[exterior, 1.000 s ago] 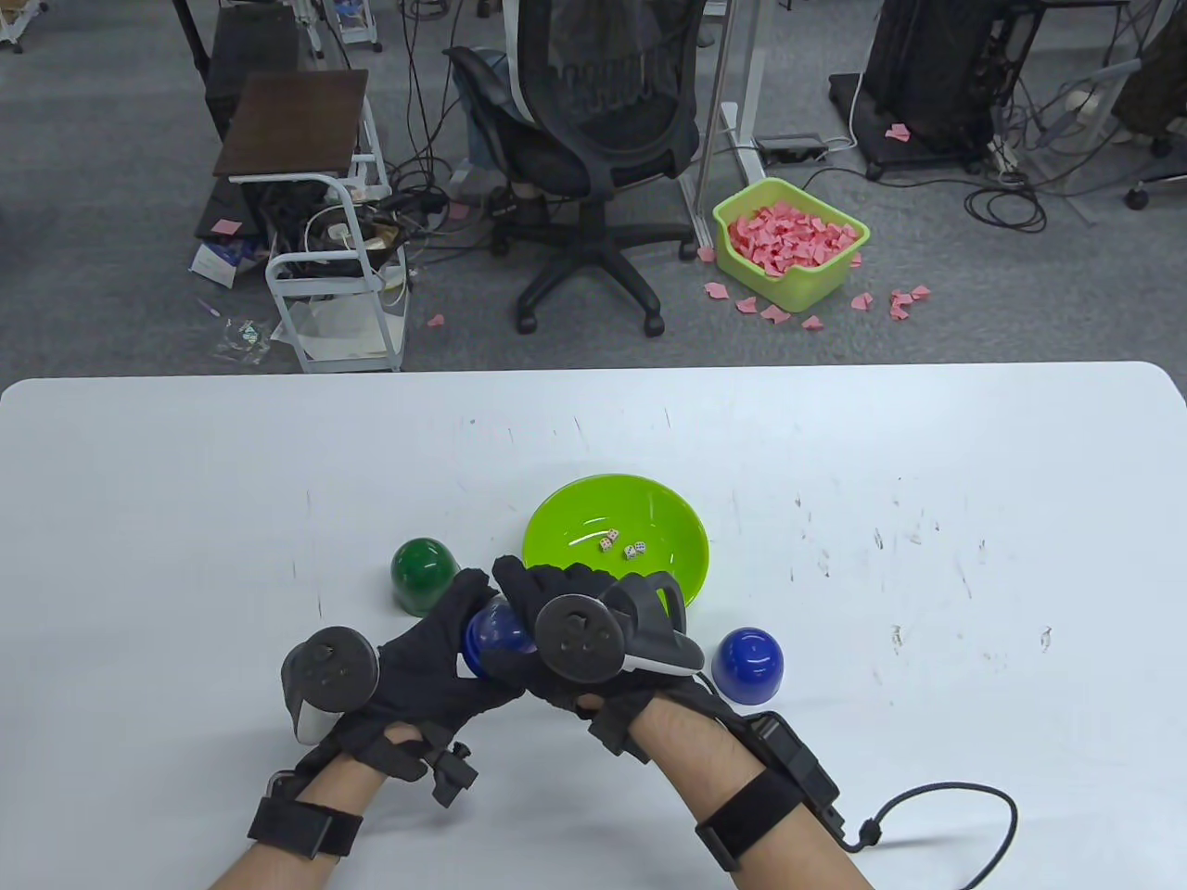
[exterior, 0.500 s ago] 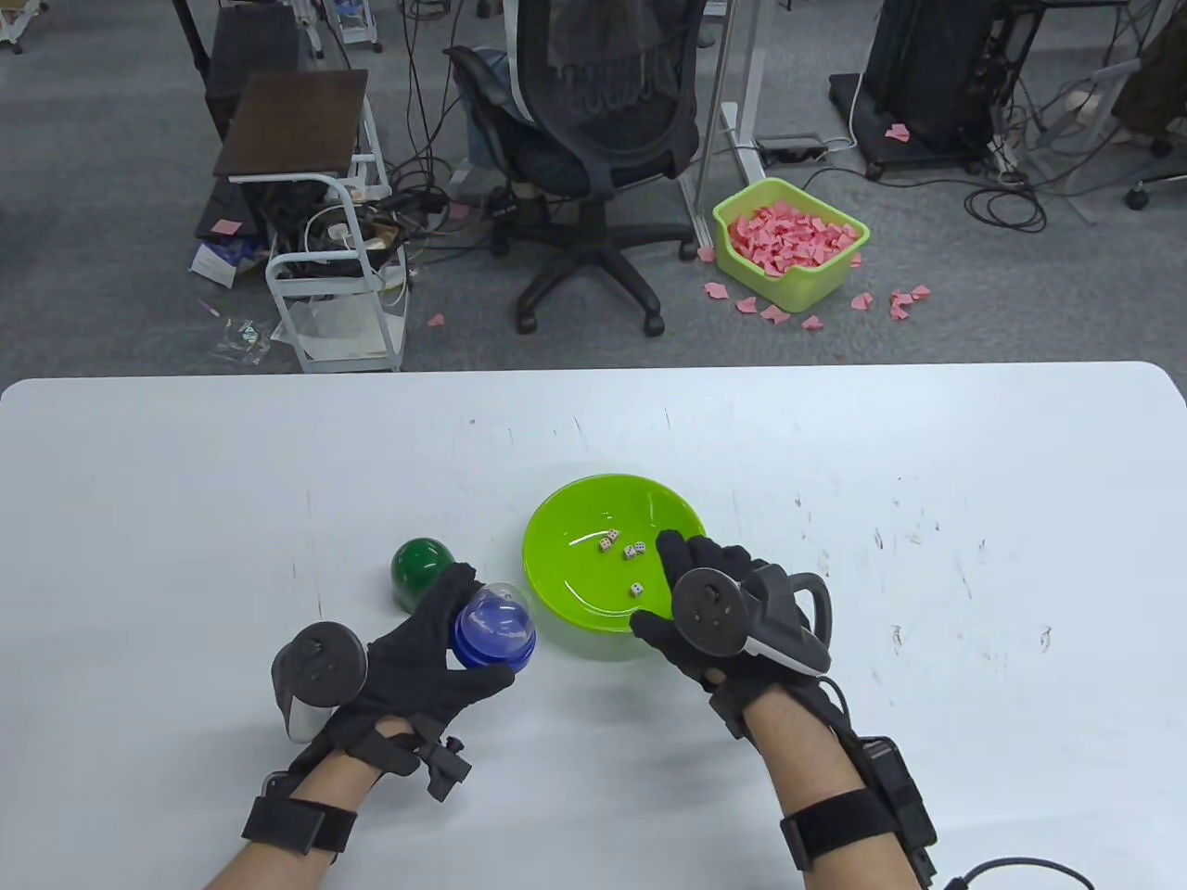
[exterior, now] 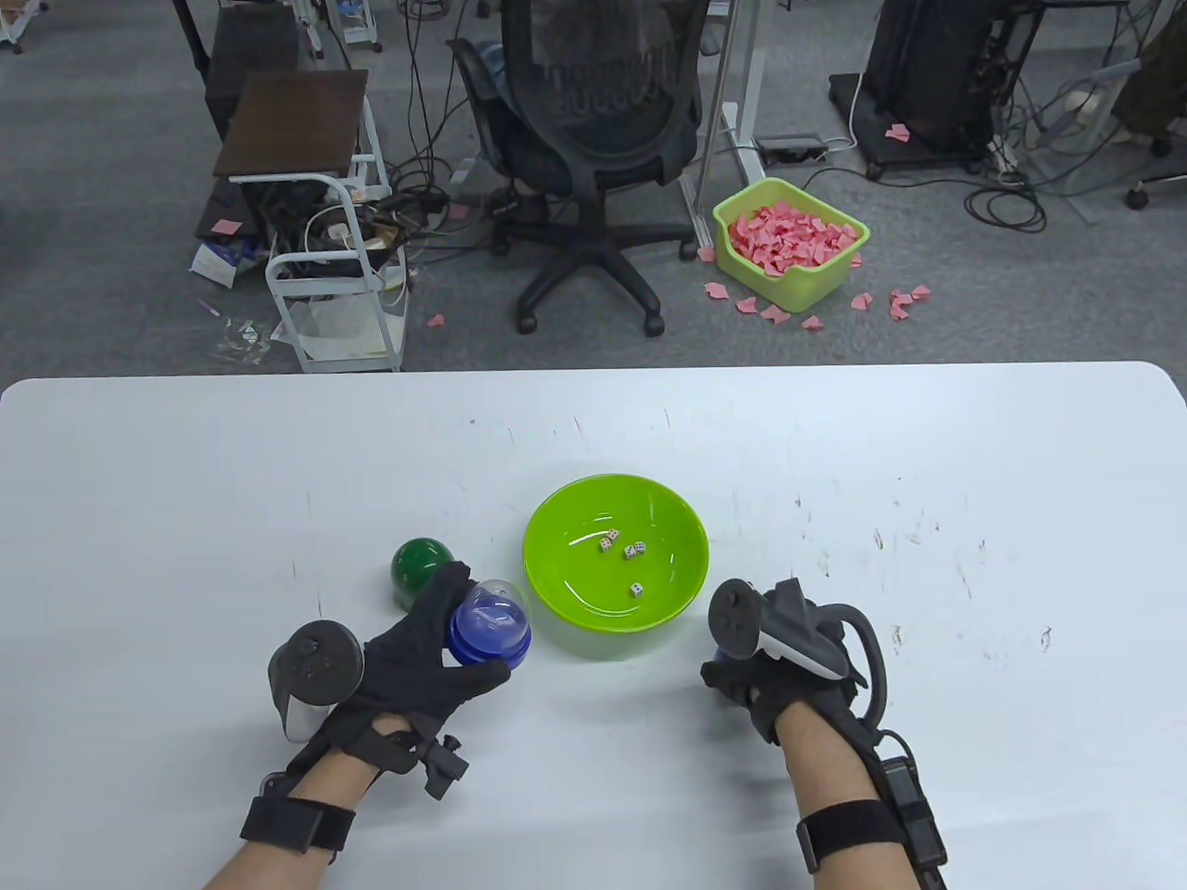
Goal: Pour dice into bowl
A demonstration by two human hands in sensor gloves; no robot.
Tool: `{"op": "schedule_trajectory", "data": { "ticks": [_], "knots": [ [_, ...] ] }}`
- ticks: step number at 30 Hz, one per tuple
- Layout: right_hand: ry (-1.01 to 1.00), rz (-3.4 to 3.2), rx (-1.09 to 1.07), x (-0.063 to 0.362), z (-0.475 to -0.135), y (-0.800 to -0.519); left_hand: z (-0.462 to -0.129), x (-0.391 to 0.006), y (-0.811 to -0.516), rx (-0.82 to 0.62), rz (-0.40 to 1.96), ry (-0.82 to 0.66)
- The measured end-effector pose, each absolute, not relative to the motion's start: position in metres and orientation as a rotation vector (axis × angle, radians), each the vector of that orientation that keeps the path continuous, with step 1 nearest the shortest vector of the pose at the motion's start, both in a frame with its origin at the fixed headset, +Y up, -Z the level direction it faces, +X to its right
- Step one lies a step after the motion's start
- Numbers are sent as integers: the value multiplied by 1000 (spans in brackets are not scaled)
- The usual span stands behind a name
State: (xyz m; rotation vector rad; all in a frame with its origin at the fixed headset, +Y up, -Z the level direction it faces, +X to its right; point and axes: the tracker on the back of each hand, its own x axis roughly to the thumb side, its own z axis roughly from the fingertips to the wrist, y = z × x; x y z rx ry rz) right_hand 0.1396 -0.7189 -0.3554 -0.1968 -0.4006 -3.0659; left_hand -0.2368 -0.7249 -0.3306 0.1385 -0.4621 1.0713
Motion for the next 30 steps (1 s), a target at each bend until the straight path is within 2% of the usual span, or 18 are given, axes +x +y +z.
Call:
{"op": "schedule_trajectory", "data": {
  "ticks": [8,15,24,30],
  "knots": [
    [-436,-3060,-162,142,-356,-728,-331,-237,-725,128,1070,-458],
    [-356,-3071,-196,142,-356,-727,-331,-237,-725,127,1066,-455],
    [-144,-3209,-255,142,-349,-683,-332,-236,-726,114,1056,-450],
    [6,-3342,-375,134,-340,-649,-332,-236,-728,108,1046,-448]
  ]
}}
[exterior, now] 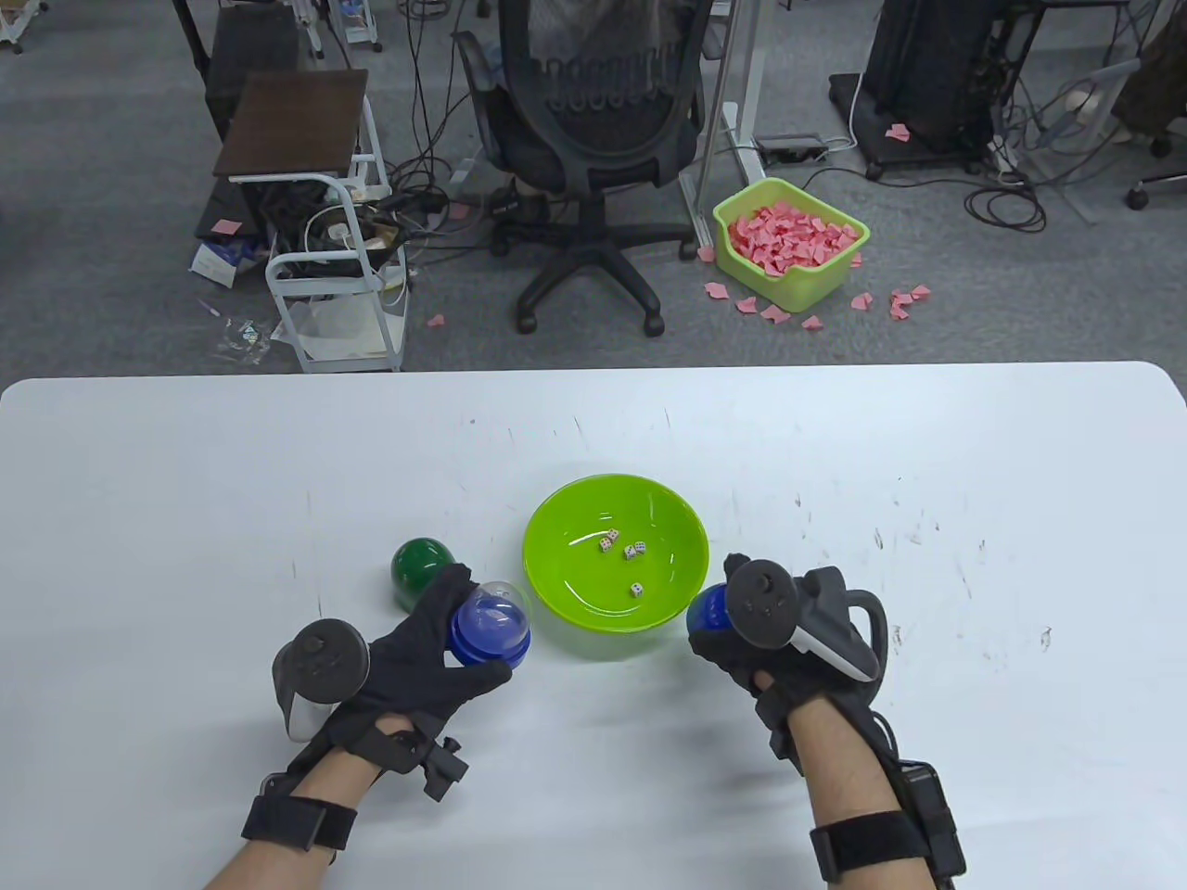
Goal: Pour dice into bowl
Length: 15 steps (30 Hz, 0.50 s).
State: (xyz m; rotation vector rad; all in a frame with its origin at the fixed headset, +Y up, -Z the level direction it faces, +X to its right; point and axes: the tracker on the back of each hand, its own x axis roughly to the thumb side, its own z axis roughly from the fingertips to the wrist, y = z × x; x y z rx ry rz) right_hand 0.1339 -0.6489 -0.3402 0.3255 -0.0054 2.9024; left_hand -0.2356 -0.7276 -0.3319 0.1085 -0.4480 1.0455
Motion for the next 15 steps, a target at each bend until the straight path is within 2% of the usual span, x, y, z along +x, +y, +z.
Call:
{"op": "schedule_trajectory", "data": {
  "ticks": [15],
  "knots": [
    [-207,2707,691,57,-330,-586,-331,-233,-729,109,1011,-468]
  ]
}}
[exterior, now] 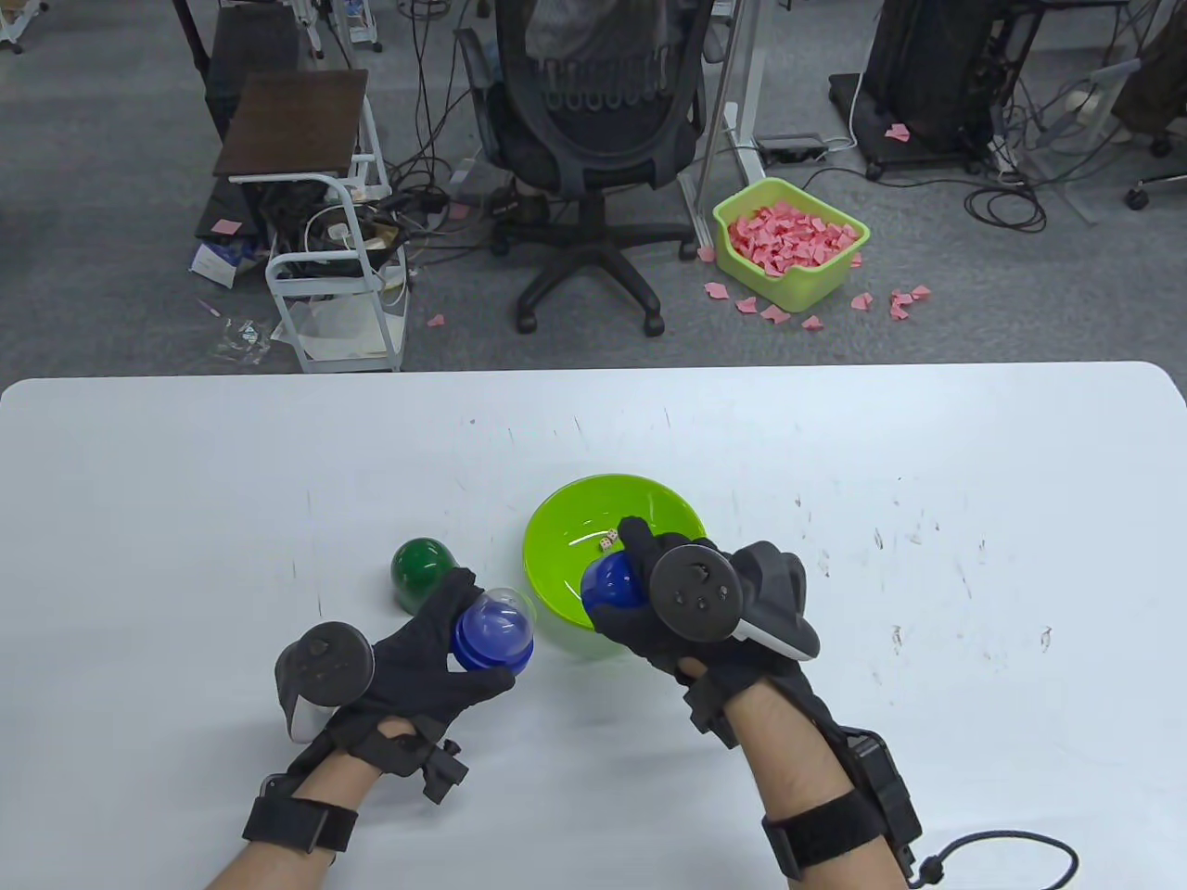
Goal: Pour dice into bowl
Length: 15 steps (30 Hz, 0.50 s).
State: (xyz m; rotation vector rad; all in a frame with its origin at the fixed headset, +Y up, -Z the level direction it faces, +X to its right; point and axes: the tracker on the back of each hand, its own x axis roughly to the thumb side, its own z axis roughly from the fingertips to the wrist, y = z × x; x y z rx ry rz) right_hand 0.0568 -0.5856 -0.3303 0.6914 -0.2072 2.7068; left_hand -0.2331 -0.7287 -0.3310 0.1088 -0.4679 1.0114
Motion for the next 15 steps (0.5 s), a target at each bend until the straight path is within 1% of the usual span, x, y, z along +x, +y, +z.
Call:
{"op": "schedule_trajectory", "data": {
  "ticks": [3,6,8,15],
  "knots": [
    [-188,2660,754,37,-333,-579,-330,-231,-728,110,1000,-477],
    [-149,2640,801,20,-336,-579,-330,-231,-727,113,1000,-480],
    [-99,2641,838,7,-340,-582,-330,-232,-727,116,1003,-480],
    [4,2650,907,-21,-347,-595,-330,-234,-726,135,1013,-485]
  ]
}}
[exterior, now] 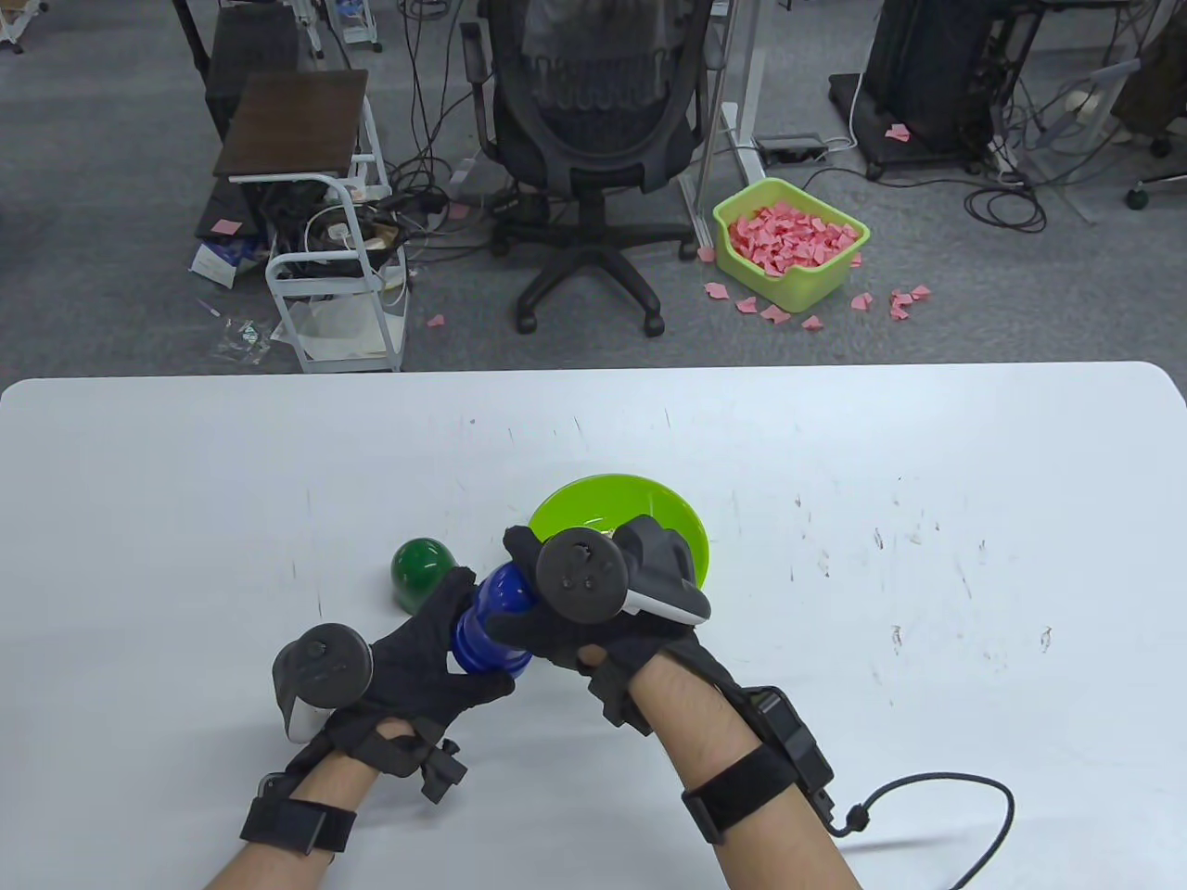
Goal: Pour dice into bowl
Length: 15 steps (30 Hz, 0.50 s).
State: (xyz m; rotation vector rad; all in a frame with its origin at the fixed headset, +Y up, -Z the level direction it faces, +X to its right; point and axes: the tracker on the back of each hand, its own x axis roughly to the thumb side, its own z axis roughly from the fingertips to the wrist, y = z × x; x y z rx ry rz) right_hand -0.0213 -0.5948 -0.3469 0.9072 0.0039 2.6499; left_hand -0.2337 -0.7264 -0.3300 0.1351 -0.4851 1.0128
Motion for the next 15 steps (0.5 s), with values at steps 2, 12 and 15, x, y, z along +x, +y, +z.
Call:
{"op": "schedule_trajectory", "data": {
  "ticks": [2,12,15],
  "knots": [
    [27,2658,918,-26,-348,-598,-330,-234,-726,138,1021,-488],
    [83,2691,960,-38,-347,-607,-330,-234,-725,153,1045,-522],
    [106,2696,954,-38,-346,-610,-329,-234,-726,147,1044,-534]
  ]
}}
